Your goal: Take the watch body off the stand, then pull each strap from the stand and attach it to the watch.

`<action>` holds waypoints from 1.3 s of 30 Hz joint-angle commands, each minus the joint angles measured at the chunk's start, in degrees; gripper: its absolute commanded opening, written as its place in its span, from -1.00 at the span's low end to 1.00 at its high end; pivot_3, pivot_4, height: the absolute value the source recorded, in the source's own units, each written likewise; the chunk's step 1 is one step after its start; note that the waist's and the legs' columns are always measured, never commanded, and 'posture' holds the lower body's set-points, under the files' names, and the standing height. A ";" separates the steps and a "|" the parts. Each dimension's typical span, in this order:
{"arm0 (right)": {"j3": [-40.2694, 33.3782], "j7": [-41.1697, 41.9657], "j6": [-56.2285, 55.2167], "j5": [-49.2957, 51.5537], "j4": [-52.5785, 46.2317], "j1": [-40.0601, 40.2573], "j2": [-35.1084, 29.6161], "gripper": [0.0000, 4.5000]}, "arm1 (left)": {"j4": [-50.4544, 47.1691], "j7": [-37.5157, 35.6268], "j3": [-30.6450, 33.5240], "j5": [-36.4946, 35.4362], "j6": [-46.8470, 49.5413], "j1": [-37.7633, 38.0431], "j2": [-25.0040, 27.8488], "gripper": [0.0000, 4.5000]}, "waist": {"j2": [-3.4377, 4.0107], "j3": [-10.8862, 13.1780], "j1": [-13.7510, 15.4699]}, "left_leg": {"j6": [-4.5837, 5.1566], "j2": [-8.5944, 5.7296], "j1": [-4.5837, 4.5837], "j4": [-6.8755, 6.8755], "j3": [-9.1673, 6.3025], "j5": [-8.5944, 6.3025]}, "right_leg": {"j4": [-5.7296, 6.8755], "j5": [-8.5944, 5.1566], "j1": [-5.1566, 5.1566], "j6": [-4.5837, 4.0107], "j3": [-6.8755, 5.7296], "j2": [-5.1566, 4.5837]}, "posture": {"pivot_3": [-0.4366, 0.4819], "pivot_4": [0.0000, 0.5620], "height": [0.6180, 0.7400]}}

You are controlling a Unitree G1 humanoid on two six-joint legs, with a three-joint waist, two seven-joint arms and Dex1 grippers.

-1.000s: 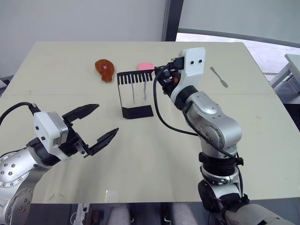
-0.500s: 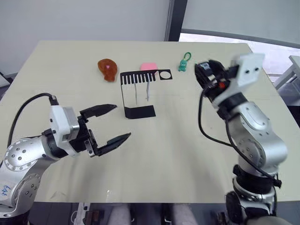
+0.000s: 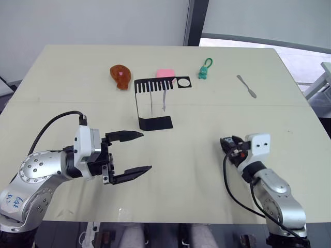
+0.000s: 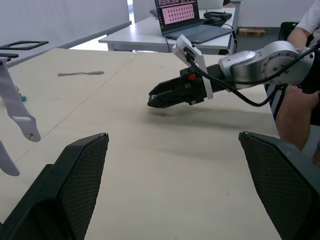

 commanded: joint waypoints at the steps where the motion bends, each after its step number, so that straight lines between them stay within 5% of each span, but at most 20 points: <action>1: 0.20 2.33 -4.44 -0.35 2.38 0.83 -0.04 -0.26 | -0.52 -0.88 0.35 -0.90 0.00 -0.22 0.23 1.00 | 0.00 0.00 0.07 | -0.01 0.02 0.01 0.00 -0.01 0.01 | 0.01 0.00 0.00 0.00 0.00 0.01 | -0.05 -0.47 1.00; 17: 0.18 9.32 -7.87 4.00 8.32 0.38 0.02 -0.26 | 0.90 1.60 1.64 0.35 -0.85 -2.73 -1.50 1.00 | -0.05 -0.03 0.11 | -0.02 0.03 0.04 0.02 -0.02 0.01 | 0.06 0.00 0.02 0.00 0.04 0.03 | -0.05 -0.47 1.00; 23: -2.32 13.13 -8.70 6.14 6.46 -0.27 -4.21 0.98 | 3.47 1.06 3.01 1.11 -1.64 -2.96 -1.02 1.00 | -0.05 -0.03 0.18 | -0.02 0.02 0.04 0.04 -0.02 0.01 | 0.08 0.00 0.02 0.00 0.04 0.03 | -0.05 -0.47 1.00; 33: -11.05 22.72 -7.43 12.07 -0.51 5.95 -17.20 0.98 | 5.76 0.39 9.02 2.64 -3.38 3.51 -0.74 1.00 | -0.05 -0.03 0.29 | 0.00 0.02 0.03 0.06 -0.02 0.00 | 0.06 0.00 0.03 0.00 0.01 0.03 | -0.05 -0.47 1.00; 37: -17.74 29.05 -19.28 6.07 12.11 8.52 -24.88 0.98 | 9.01 3.80 15.36 1.83 -2.92 6.20 -2.51 1.00 | -0.05 -0.03 0.41 | 0.08 -0.05 0.07 0.12 -0.01 -0.04 | 0.03 0.00 0.11 0.01 0.01 0.00 | -0.05 -0.47 1.00; 39: -22.48 31.95 -27.25 5.24 25.13 6.38 -29.03 0.98 | 16.04 3.60 20.20 7.73 -8.27 10.10 -2.24 1.00 | -0.05 -0.04 0.17 | 0.08 -0.06 0.09 0.12 -0.02 -0.04 | 0.02 0.00 0.13 0.01 -0.01 0.01 | -0.05 -0.47 1.00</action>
